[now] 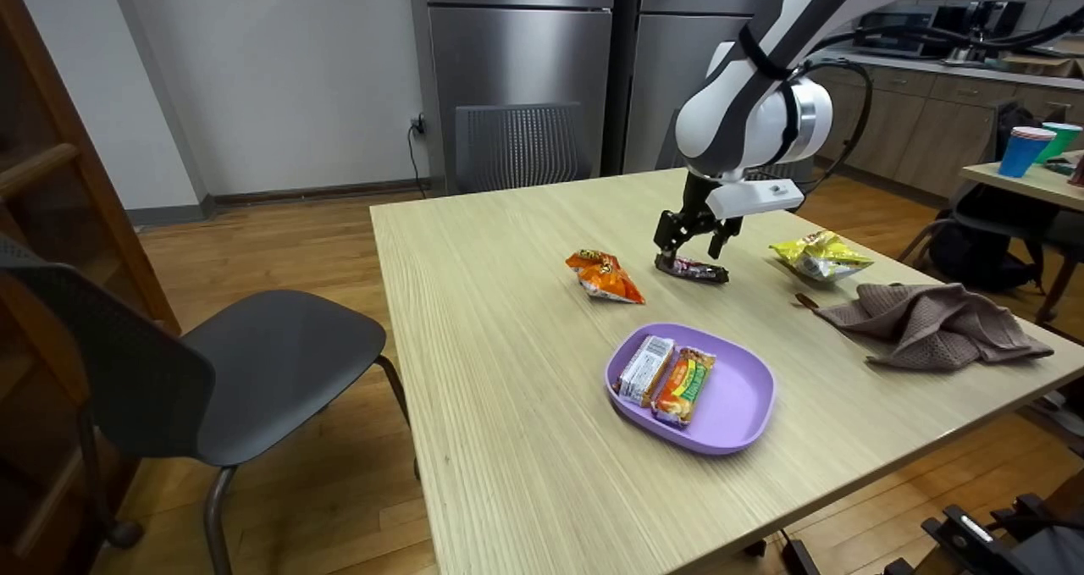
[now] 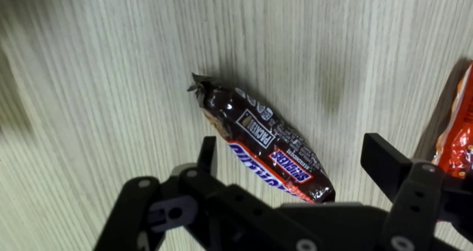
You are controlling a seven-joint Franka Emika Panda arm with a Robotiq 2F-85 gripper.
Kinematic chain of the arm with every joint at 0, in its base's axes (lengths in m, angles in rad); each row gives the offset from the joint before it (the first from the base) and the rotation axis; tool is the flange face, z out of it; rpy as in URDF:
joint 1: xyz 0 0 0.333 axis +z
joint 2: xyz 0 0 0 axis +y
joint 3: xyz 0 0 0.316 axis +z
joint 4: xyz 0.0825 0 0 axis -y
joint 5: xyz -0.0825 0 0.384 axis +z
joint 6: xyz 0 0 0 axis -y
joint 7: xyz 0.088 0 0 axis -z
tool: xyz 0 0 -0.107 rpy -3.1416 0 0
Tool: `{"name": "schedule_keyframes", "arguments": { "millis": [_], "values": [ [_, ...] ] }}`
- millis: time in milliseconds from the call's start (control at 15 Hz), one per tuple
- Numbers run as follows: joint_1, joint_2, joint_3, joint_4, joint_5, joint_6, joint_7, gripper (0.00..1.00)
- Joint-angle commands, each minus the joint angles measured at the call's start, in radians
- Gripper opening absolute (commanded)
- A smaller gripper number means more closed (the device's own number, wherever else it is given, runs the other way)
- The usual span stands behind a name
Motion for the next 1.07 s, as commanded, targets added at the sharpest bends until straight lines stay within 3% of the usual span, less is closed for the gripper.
{"name": "schedule_keyframes", "arguments": {
  "millis": [0,533,600,733,1000],
  "values": [
    [-0.027,0.046,0.029,0.071,-0.021,-0.018,-0.025,1.0],
    [-0.034,0.095,0.036,0.136,-0.016,-0.028,-0.025,1.0],
    [-0.037,0.098,0.038,0.14,-0.014,-0.028,-0.024,0.75],
    [-0.039,0.101,0.039,0.147,-0.013,-0.028,-0.024,0.66],
    [-0.04,0.102,0.037,0.151,-0.012,-0.024,-0.017,0.34]
  ]
}}
